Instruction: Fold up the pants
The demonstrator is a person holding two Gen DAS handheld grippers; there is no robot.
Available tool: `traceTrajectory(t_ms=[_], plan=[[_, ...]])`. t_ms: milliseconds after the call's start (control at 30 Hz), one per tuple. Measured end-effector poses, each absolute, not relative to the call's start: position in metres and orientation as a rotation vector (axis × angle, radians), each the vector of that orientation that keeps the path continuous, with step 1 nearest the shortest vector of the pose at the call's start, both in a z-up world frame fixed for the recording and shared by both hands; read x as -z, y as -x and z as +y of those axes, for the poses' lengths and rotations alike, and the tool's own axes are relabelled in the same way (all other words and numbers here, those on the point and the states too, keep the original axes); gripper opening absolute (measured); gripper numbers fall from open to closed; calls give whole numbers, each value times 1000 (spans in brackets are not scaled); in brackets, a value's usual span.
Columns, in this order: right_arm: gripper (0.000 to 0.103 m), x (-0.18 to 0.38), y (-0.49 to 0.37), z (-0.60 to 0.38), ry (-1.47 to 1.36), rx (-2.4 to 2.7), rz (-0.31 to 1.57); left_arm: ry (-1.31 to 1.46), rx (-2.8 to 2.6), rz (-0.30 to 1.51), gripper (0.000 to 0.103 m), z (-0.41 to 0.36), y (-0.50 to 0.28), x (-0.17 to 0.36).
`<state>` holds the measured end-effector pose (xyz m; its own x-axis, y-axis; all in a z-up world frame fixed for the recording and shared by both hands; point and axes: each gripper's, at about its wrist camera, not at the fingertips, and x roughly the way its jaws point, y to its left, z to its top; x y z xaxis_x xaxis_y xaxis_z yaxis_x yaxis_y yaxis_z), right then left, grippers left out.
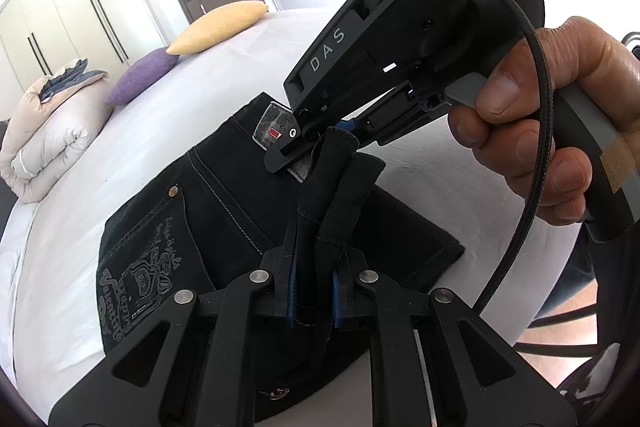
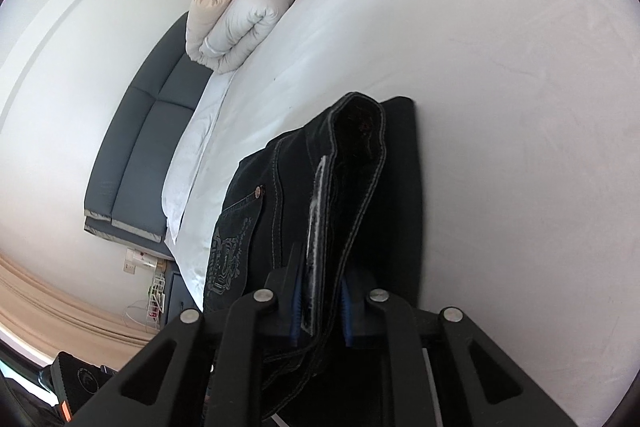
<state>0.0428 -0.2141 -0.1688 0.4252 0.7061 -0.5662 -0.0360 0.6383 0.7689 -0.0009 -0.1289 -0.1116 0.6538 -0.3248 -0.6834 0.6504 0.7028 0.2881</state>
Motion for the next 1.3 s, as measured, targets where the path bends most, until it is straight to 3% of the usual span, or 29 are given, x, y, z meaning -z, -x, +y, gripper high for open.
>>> traceTrajectory(t_ms=[333, 400, 500, 533, 567, 667, 733, 800, 867, 933, 967, 1100, 1300], plan=[[16, 193, -35, -224, -802, -512, 1009, -552, 590, 672, 16, -130, -10, 133], [22, 191, -32, -226, -805, -510, 1004, -511, 616, 696, 22, -126, -11, 130], [34, 183, -23, -235, -805, -477, 994, -349, 698, 744, 40, -90, -25, 114], [36, 180, -18, -239, -797, -465, 987, -304, 713, 742, 56, -79, -24, 109], [38, 175, -11, -245, -775, -423, 985, -260, 713, 724, 60, -62, -22, 101], [38, 161, 5, -258, -770, -383, 955, -181, 689, 722, 61, -24, -35, 89], [17, 144, 10, -259, -770, -412, 914, -108, 625, 733, 60, 4, -64, 83], [7, 127, 6, -244, -720, -462, 905, -56, 569, 768, 57, 26, -102, 83], [5, 120, -5, -219, -648, -514, 938, -17, 541, 779, 33, 39, -136, 84], [4, 126, -17, -198, -582, -524, 992, 19, 508, 837, 27, 50, -187, 89], [4, 134, -23, -193, -579, -513, 1026, 7, 493, 848, 18, 50, -202, 90], [0, 172, -34, -199, -661, -437, 1109, -64, 444, 915, 15, 54, -225, 122], [0, 180, -20, -206, -676, -448, 1053, -126, 428, 849, 15, 48, -169, 135]])
